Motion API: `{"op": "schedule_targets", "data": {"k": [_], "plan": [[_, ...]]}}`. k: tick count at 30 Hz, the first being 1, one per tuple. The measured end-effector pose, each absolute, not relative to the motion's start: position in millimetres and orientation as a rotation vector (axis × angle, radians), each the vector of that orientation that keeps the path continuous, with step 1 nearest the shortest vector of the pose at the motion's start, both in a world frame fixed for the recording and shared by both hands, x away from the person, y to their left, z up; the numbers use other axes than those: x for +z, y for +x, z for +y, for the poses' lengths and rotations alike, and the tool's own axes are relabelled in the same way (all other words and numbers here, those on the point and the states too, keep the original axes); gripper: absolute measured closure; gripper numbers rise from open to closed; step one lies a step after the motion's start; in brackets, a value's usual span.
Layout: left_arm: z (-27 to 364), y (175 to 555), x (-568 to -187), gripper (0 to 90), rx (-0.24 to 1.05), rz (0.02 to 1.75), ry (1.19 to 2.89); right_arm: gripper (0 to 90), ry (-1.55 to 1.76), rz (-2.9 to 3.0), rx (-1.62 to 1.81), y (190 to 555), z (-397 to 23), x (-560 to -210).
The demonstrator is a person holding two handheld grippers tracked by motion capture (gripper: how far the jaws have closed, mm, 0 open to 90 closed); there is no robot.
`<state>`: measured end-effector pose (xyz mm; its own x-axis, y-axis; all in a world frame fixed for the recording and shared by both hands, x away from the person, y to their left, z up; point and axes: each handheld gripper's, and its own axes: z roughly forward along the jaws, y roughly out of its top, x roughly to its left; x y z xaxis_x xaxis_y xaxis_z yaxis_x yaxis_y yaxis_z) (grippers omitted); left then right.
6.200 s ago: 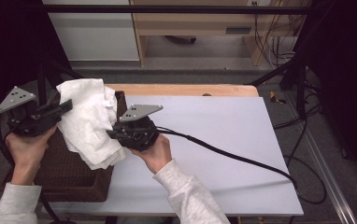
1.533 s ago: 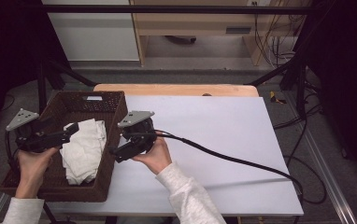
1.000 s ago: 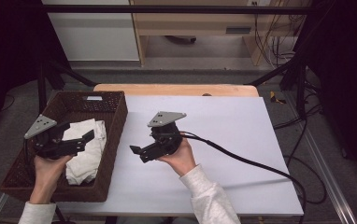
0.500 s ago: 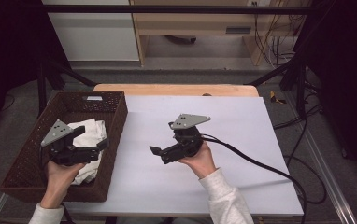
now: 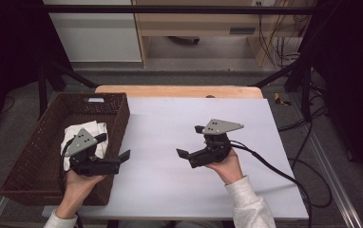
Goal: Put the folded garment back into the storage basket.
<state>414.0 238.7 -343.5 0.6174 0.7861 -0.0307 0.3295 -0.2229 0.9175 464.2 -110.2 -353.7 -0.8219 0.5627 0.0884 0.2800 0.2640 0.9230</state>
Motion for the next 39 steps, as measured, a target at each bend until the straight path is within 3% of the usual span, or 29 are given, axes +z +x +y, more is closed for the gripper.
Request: {"op": "schedule_targets", "data": {"k": [21,39], "plan": [[190.6,405.4,-372.6,1.0,0.492,0.83,1.854,0.4,0.875,2.247,1.569,454.6,-165.0,-371.2],[173.9,408.8,-409.0,1.0,0.422,0.795,1.893,0.5,0.96,2.249,1.539,445.4,-219.3,-413.6]]}}
